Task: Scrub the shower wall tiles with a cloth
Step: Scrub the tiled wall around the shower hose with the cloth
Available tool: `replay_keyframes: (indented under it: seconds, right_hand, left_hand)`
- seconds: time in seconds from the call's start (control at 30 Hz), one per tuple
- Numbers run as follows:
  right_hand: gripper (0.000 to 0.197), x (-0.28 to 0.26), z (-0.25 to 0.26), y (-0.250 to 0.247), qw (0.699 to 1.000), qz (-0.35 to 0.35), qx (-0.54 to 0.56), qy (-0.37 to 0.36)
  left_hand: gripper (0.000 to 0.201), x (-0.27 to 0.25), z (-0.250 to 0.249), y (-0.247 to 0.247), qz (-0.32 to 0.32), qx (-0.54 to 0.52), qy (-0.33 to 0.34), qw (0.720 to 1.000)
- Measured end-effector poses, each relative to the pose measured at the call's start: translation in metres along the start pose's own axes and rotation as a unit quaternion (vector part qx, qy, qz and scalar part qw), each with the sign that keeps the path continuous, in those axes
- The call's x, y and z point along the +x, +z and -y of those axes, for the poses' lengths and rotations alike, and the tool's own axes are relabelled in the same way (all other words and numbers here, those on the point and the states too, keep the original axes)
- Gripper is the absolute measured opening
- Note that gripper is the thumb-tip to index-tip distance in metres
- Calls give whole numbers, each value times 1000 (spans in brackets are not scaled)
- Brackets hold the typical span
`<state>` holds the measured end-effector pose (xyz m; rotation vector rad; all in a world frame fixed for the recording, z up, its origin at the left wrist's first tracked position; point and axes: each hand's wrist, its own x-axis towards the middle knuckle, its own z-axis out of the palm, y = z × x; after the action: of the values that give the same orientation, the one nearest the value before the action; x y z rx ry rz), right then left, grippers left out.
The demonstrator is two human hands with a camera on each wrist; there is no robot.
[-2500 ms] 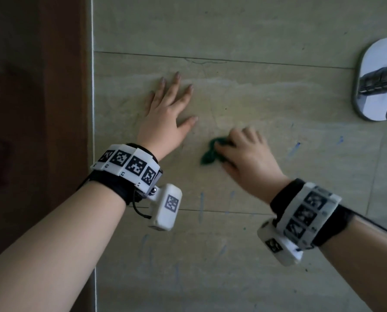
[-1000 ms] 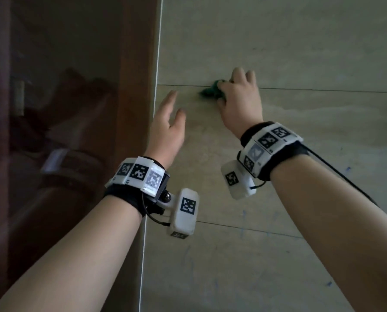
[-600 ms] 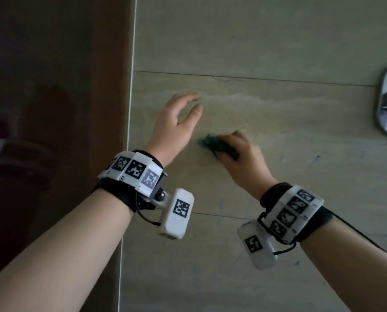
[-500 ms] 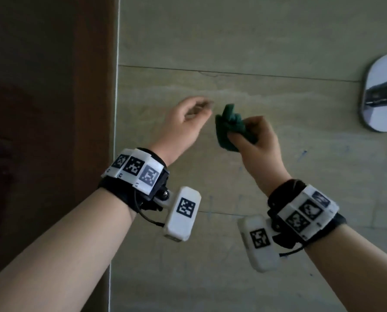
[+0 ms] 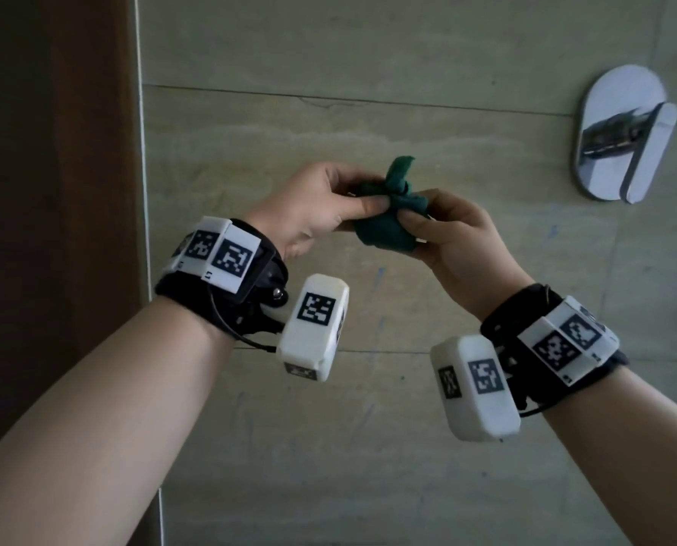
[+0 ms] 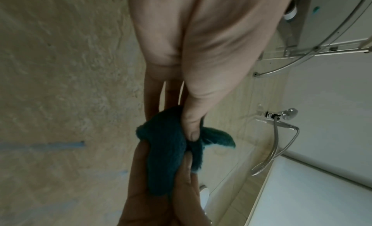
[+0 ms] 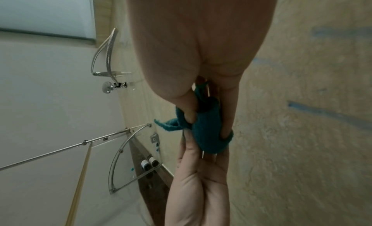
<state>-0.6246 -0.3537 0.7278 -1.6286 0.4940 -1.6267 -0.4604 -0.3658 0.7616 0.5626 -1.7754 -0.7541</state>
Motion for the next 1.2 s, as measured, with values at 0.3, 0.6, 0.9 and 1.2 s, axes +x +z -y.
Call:
replay_keyframes:
  seconds: [0.3, 0.6, 0.9, 1.2]
  right_hand:
    - [14, 11, 15, -12, 995, -97, -37, -8]
    - [26, 18, 29, -68, 875, -269, -365, -170]
    - [40, 40, 12, -89, 766, -243, -544, -242]
    - [42, 8, -57, -71, 614, 28, -678, -403]
  left_hand:
    - [19, 26, 7, 24, -76, 72, 68, 992]
    - [45, 27, 21, 19, -147, 420, 267, 855]
    - [68, 26, 39, 5, -133, 606, 107, 777]
    - [68, 28, 45, 6, -149, 616, 126, 763]
